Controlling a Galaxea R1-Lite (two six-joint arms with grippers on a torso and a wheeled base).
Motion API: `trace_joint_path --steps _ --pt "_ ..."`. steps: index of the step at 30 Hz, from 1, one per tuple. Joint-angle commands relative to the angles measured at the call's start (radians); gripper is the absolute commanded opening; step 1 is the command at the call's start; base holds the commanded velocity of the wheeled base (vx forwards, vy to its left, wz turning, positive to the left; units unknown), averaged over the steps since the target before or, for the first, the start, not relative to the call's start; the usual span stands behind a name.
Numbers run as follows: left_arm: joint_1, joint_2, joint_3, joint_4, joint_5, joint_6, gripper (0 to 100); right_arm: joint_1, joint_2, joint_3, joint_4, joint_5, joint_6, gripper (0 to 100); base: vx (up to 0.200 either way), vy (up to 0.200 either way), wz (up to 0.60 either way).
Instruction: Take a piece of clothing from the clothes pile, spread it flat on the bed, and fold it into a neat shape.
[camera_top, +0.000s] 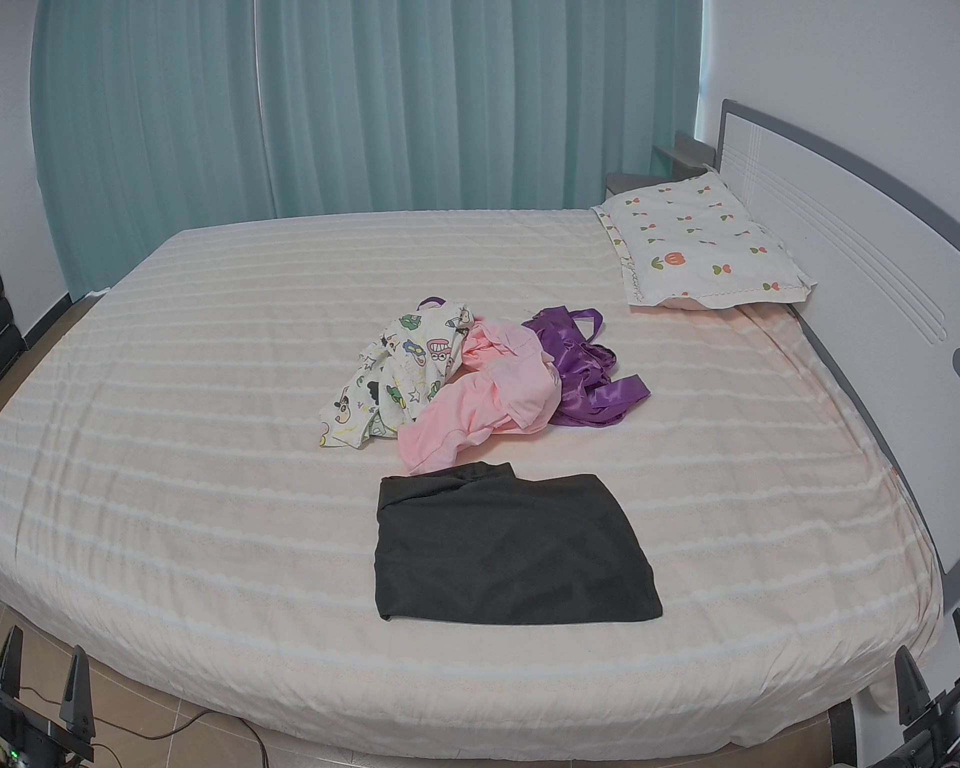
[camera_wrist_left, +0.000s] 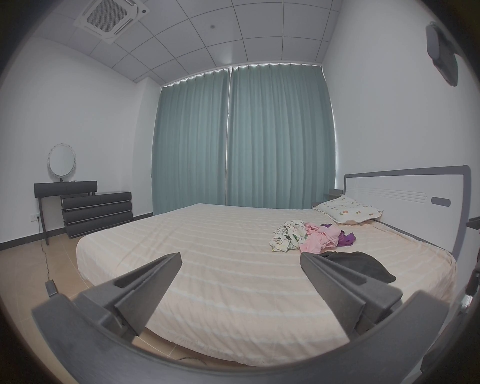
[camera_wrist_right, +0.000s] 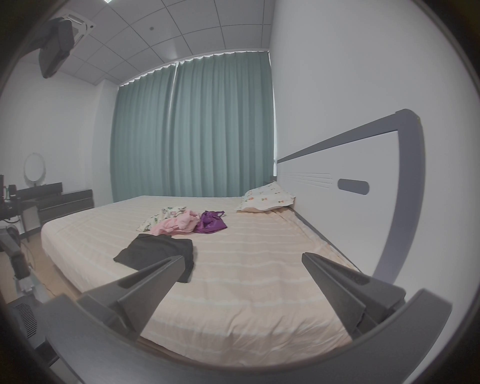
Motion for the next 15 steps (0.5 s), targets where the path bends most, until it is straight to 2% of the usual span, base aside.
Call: trace_joint_path --steps 1,5,8,12,15 --pt "0.001 0.007 0.017 0.001 0.0 -0.002 100 0.0 -0.011 0.001 -0.007 -0.042 -0.012 100 0.0 0.0 0.0" --pt "0.0 0.007 0.017 0.001 -0.008 -0.011 100 0.0 -0.011 0.01 -0.039 -0.078 -0.112 100 0.0 0.0 0.0" --pt "0.0 0.007 0.017 0.001 -0.022 -0.014 100 0.0 -0.011 0.016 -0.05 -0.107 -0.135 100 0.0 0.0 0.0" --pt "0.0 0.007 0.017 0.02 -0.078 -0.031 100 0.002 -0.011 0.019 -0.068 -0.102 -0.099 100 0.0 0.0 0.0" --pt "0.0 0.007 0.017 0.052 -0.124 0.009 100 0.002 -0.011 0.024 -0.076 -0.104 -0.047 100 0.0 0.0 0.0"
